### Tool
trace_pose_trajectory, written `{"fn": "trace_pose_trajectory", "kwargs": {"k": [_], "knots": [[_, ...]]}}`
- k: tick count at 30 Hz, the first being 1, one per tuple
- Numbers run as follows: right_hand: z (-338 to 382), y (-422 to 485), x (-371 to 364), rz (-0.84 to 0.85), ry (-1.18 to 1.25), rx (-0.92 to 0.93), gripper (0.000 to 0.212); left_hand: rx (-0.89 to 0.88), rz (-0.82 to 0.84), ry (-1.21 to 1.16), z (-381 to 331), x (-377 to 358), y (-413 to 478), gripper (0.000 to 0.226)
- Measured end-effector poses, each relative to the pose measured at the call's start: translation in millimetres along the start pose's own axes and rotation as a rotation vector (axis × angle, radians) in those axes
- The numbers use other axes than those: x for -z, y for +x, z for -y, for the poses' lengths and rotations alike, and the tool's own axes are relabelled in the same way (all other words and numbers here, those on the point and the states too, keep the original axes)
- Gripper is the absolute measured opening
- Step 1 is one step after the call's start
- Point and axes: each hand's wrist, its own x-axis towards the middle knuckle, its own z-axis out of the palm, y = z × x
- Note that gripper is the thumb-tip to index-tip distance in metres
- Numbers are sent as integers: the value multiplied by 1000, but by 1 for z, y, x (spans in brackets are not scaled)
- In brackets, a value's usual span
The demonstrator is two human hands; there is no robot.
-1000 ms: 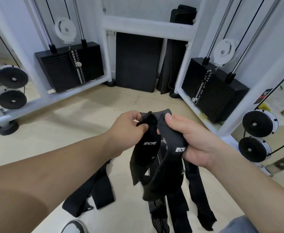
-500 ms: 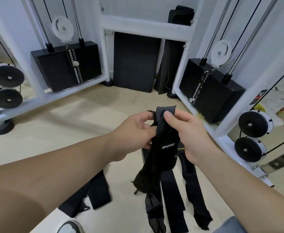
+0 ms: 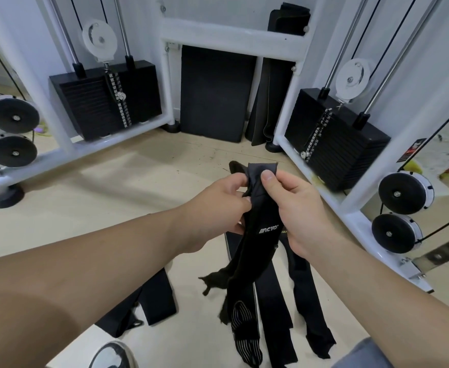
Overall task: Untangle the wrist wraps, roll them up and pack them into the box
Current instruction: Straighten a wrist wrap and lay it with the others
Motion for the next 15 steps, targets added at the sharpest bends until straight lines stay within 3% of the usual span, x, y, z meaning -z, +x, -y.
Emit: {"fn": "trace_pose_trajectory", "kwargs": {"k": [6, 11, 15], "knots": [[-2, 0, 0, 1, -94, 59, 22, 33, -17, -45, 0, 2, -2, 41], [-5, 1, -2, 14, -108, 60, 20, 2, -31, 35, 7, 1, -1, 28], [-2, 7, 0, 20, -25, -76, 24, -5, 70, 99, 11, 5, -4, 49]]}}
